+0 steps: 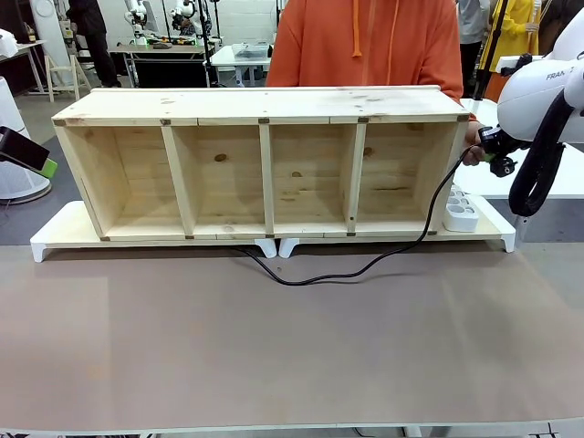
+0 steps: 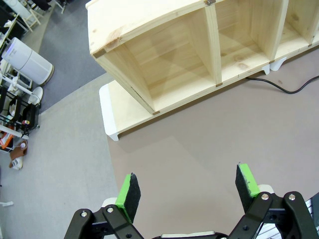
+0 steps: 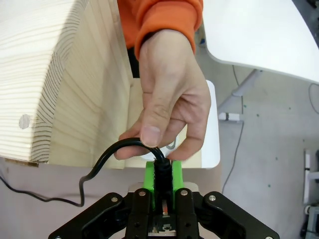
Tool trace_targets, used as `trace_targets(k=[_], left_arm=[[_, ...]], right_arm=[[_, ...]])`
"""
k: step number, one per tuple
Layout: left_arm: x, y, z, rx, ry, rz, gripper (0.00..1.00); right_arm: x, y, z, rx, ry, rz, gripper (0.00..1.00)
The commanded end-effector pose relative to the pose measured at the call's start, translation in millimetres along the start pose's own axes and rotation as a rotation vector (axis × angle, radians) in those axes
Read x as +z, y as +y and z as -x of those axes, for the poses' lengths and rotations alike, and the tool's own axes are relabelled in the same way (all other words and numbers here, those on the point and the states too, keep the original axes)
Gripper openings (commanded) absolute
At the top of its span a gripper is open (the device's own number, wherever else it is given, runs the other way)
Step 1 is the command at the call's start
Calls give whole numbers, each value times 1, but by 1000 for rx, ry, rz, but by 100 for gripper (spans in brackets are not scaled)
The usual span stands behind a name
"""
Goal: Perform cable management.
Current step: Release the Power Cable when the human grasps it.
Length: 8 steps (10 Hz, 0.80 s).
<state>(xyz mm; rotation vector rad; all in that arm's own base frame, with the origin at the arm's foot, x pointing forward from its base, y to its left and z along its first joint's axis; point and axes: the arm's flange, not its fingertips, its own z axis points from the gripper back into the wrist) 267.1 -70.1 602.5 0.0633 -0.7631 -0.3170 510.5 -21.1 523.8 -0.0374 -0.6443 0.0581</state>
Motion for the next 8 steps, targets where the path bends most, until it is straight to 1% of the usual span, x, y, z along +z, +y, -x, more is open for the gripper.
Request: trace_targets(k=[1,4,5,6,7,8], left_arm=[[1,1,1,-3,6,2,100],[1,1,1,-3,6,2,100],[1,1,1,-3,6,2,100],[1,1,1,-3,6,2,100],[1,1,1,-3,6,2,100],[1,1,1,-3,6,2,100]], right_arm=[[2,1,1,9,-3,3,16],[2,1,1,9,-3,3,16],[0,0,0,0,0,0,36],[2,0,0,6,-1,11,36],[3,1,1,4,-3,18,55],[3,1,2,5,1,20,37]])
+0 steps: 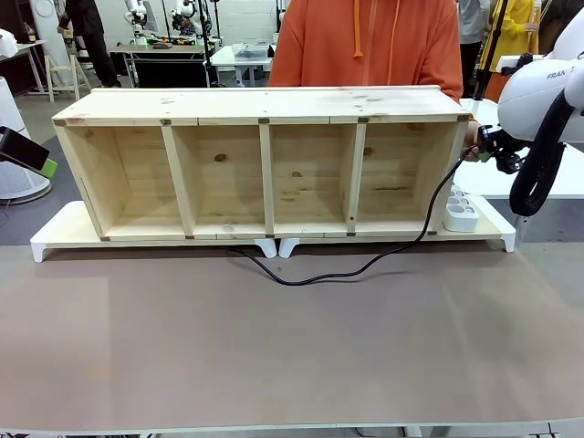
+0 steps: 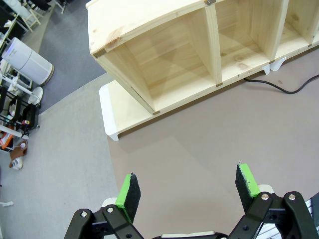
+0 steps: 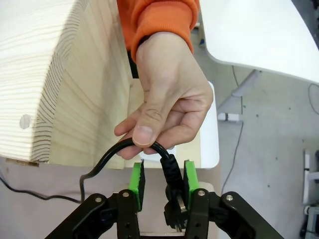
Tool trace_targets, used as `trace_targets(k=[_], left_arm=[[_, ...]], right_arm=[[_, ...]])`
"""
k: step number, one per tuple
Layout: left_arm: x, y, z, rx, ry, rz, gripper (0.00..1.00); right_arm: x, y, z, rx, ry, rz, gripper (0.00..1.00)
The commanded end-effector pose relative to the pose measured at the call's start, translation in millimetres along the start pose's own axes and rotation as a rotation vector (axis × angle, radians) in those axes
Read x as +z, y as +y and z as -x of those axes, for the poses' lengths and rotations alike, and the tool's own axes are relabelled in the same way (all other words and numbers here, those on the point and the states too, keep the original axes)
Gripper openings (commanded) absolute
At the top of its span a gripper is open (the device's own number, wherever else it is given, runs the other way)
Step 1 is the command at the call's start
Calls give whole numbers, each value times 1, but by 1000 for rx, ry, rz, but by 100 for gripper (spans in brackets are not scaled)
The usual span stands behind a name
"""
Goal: Perform cable management.
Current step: Release the Power Cable when the human grasps it.
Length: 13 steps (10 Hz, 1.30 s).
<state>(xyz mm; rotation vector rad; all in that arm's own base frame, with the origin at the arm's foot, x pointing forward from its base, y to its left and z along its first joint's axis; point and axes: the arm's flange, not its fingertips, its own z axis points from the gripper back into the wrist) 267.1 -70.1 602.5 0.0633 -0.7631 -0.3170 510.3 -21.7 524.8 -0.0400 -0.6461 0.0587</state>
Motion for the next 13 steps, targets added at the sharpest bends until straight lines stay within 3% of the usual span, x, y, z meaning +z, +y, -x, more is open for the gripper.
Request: trace_targets(k=[1,2,13], left_arm=[[1,1,1,-3,6,2,100],[1,1,1,-3,6,2,100],[1,1,1,-3,6,2,100]], right_arm=[[2,3,3,-4,-47,78,75],[0,0,0,0,0,0,75],[0,0,0,0,0,0,75]])
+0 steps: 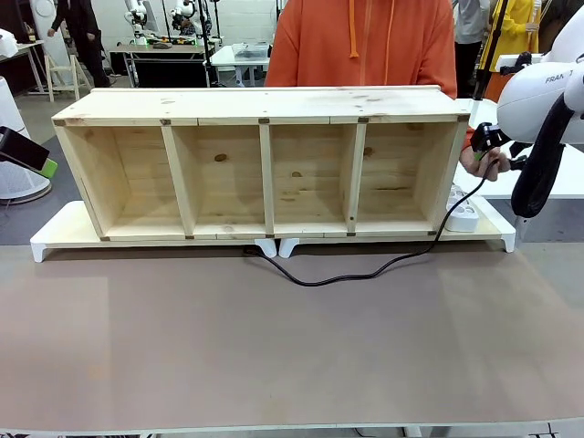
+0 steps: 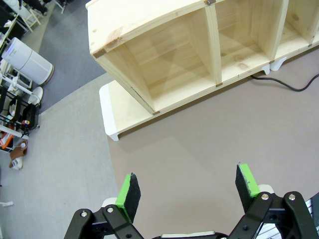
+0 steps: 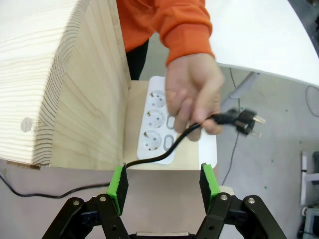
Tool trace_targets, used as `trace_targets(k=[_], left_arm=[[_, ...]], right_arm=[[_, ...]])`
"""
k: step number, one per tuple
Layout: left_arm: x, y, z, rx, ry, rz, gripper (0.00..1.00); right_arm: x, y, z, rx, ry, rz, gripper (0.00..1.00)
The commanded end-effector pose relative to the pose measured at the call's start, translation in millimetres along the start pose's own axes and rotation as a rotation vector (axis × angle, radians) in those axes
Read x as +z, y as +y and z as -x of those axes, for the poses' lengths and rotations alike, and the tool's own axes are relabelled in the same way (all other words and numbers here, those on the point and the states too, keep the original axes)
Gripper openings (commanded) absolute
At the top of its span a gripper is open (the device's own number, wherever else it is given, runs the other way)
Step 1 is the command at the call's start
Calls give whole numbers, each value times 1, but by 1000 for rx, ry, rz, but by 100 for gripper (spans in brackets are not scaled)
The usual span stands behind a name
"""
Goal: Perform cable management.
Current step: Release the Power Cable when the human grasps it.
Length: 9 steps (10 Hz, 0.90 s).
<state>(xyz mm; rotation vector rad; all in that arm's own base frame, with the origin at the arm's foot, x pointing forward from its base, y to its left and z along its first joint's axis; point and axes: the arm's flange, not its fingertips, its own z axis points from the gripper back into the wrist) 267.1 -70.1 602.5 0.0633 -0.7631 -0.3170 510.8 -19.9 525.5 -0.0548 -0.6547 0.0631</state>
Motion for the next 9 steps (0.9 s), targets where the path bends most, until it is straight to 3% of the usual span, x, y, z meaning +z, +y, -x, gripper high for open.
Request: trace_targets(k=[1,9], left_arm=[[1,1,1,-3,6,2,100],[1,1,1,-3,6,2,100]], right_arm=[[0,-2,1,-9,8,-13,75],[0,-2,1,-9,8,-13,75]])
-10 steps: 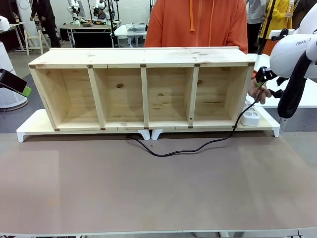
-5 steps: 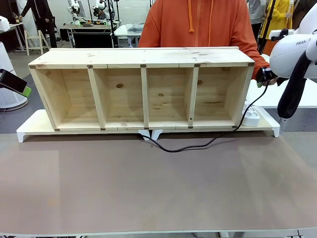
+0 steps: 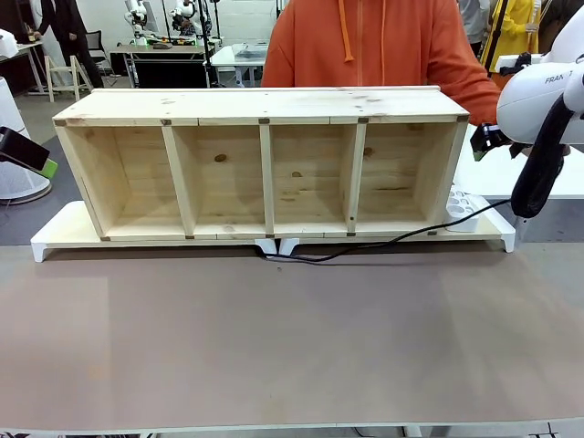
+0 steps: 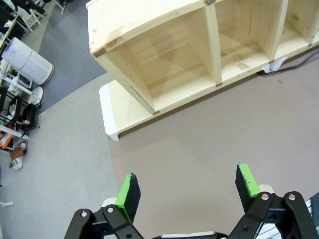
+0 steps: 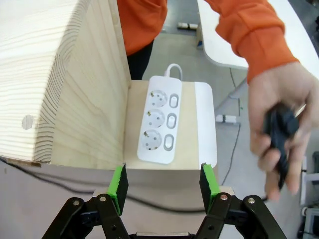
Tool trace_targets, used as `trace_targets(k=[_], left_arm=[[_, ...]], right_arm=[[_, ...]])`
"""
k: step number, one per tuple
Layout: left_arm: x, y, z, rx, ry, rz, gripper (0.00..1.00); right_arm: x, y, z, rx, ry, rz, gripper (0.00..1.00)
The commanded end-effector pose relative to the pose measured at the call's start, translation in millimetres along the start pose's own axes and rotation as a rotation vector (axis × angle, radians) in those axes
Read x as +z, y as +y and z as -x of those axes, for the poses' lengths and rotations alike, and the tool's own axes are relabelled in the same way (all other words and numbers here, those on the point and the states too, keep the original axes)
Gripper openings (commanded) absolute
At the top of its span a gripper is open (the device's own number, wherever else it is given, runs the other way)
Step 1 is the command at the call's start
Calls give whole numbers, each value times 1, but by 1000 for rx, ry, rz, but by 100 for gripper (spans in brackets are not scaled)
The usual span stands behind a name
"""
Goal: Perform cable management.
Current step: Release the Power Cable when the human grasps it.
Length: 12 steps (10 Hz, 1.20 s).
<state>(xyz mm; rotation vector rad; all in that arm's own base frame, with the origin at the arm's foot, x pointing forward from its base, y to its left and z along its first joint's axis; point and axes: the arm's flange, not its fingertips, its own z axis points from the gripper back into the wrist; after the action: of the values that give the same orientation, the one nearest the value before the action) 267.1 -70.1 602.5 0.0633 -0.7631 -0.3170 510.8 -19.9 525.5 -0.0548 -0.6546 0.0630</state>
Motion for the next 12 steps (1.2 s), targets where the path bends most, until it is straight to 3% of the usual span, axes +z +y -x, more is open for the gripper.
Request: trace_targets(k=[1,12], left_arm=[[1,1,1,-3,6,2,100],[1,1,1,-3,6,2,100]], right_arm=[[0,-2,1,-9,8,-13,75],[0,-2,1,-9,8,-13,75]])
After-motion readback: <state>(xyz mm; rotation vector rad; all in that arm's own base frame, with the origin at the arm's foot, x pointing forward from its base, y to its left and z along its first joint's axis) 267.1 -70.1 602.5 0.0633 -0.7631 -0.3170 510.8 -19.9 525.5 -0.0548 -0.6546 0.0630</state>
